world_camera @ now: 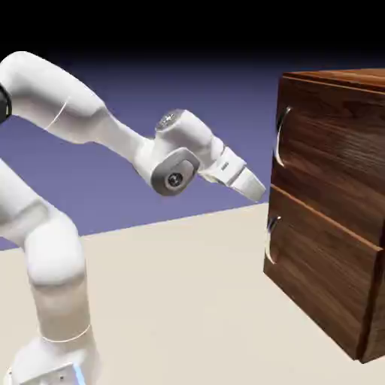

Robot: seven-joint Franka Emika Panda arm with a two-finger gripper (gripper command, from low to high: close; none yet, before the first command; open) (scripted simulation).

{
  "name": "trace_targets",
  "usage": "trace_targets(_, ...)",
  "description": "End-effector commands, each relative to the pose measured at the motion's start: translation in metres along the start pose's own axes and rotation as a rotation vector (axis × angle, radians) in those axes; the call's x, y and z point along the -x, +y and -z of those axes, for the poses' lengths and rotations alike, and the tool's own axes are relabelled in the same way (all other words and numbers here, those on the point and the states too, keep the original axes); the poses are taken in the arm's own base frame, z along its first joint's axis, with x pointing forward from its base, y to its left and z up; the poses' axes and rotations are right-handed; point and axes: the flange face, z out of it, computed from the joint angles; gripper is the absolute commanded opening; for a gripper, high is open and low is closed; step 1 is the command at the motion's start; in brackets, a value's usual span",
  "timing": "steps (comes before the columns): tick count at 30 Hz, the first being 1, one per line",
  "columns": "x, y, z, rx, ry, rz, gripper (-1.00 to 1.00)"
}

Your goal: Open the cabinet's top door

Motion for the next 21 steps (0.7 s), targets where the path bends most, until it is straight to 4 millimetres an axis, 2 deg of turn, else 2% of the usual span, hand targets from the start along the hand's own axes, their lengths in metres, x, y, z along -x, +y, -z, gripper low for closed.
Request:
trace_targets(1,0.000,0.006,-0.013,0.021,-0.032,-0.083,0.00)
trace_targets(7,0.008,0.050,-0.085,0.201,-0.157,-0.562,0.00)
trace_targets(12,0.020,0.095,-0.134,0.380,-0.153,-0.934,0.00)
trace_targets(16,0.027,0.131,-0.162,0.506,-0.076,-1.212,0.00)
trace_targets(21,0.027,0.170,-0.183,0.596,0.098,-1.534,0.00)
